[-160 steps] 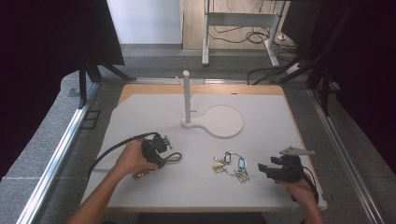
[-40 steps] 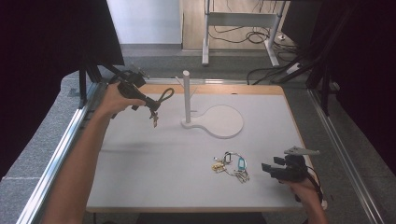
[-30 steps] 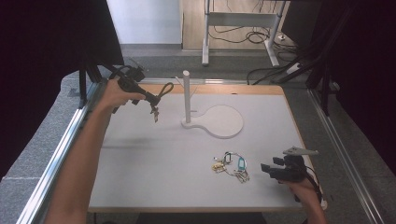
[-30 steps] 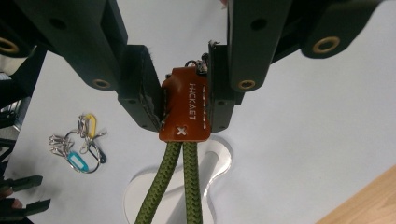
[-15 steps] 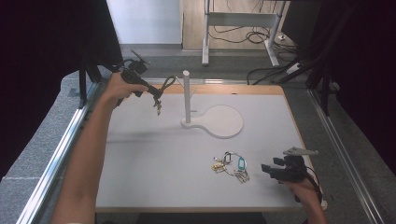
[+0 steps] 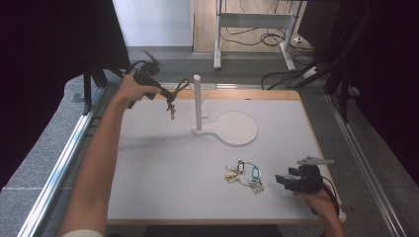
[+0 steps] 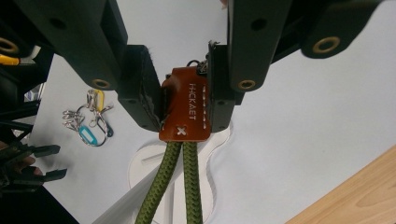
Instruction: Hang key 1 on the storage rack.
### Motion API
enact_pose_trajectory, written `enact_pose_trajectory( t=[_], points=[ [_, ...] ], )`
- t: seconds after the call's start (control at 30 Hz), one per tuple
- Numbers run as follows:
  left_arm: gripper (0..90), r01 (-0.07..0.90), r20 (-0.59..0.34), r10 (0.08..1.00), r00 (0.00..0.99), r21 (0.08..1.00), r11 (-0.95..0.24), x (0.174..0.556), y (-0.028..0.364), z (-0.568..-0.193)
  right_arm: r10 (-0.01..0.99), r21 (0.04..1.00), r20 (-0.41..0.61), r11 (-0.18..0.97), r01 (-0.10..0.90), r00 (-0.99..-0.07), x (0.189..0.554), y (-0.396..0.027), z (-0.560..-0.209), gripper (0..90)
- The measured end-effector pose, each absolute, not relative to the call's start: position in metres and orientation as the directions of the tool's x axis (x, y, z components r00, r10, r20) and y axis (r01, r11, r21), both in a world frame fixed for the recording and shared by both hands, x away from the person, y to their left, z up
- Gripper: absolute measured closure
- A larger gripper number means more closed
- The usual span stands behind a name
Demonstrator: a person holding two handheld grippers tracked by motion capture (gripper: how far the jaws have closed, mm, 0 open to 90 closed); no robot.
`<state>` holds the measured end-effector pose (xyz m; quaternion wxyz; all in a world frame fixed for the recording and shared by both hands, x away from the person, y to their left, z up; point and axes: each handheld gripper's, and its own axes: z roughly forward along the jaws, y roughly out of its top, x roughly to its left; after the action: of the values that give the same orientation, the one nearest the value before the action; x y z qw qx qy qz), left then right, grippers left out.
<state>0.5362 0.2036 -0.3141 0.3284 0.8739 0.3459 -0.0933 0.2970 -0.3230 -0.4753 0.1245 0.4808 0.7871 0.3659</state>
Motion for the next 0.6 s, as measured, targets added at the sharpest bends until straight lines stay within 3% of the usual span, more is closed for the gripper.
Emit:
enact_pose_trajectory(
  t=[0.6],
  points=[
    [66.9, 0.650, -0.384, 0.526, 0.759, 0.484, -0.585, 0.534, 0.183, -0.328, 0.848, 0.701, 0.152, 0.269, 0.660, -0.507, 0.296, -0.323, -0.473, 32.3]
  ],
)
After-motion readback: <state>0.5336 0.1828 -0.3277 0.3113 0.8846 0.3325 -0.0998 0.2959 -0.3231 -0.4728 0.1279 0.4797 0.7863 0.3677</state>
